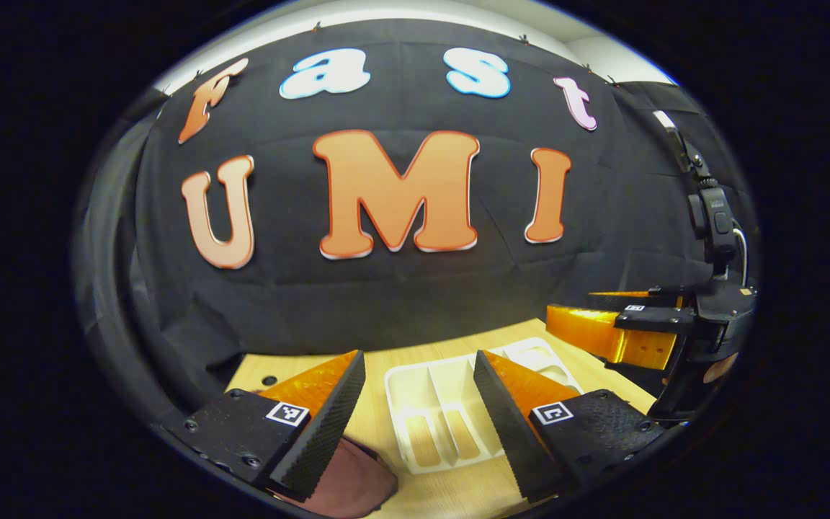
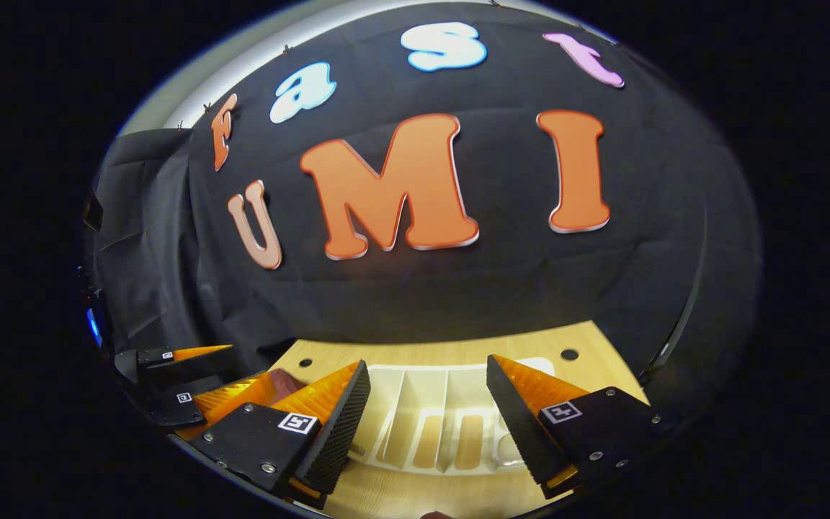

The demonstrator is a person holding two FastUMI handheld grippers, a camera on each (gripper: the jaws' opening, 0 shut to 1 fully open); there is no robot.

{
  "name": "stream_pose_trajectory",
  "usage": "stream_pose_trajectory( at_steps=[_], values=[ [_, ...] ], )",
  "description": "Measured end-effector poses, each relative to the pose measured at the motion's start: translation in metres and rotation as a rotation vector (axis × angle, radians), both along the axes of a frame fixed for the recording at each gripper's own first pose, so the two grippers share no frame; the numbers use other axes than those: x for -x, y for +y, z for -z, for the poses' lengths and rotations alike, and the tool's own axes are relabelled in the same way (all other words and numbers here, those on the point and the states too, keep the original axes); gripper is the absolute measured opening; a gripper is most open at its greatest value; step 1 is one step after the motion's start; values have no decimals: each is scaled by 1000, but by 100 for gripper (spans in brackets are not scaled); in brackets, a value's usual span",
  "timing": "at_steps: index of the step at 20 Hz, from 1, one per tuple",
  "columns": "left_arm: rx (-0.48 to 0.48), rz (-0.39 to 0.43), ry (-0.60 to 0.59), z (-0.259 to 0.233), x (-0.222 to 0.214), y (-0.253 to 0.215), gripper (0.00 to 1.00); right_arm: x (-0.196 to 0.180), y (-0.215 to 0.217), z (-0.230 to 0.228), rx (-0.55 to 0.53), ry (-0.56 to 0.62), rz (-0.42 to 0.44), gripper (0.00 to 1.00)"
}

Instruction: Open the schoolbag, grab two books from the bookshelf and put them into the schoolbag.

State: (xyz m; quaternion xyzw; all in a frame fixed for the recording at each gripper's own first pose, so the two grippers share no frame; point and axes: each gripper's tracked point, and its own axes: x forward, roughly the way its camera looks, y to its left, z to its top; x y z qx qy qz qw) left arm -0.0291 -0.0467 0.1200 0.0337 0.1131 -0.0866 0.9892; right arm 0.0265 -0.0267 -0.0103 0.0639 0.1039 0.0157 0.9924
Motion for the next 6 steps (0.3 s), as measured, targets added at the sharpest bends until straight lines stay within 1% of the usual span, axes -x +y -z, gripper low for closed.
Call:
stream_pose_trajectory(
  at_steps=[2, 3, 4, 5, 6],
  values=[
    [-4, -30, -77, -22, -4, 1, 96, -3, -9, -27, 48, -86, 36, 97],
    [6, -38, -114, -35, -4, 1, 100, -3, -15, -35, 66, -117, 59, 97],
    [18, -45, -156, -45, -5, -1, 96, -1, -17, -43, 72, -144, 79, 97],
    [30, -33, -215, -57, -8, -5, 96, 1, -17, -51, 69, -173, 85, 96],
    [41, -38, -262, -63, -9, -6, 99, 0, -18, -55, 77, -199, 99, 96]
  ],
)
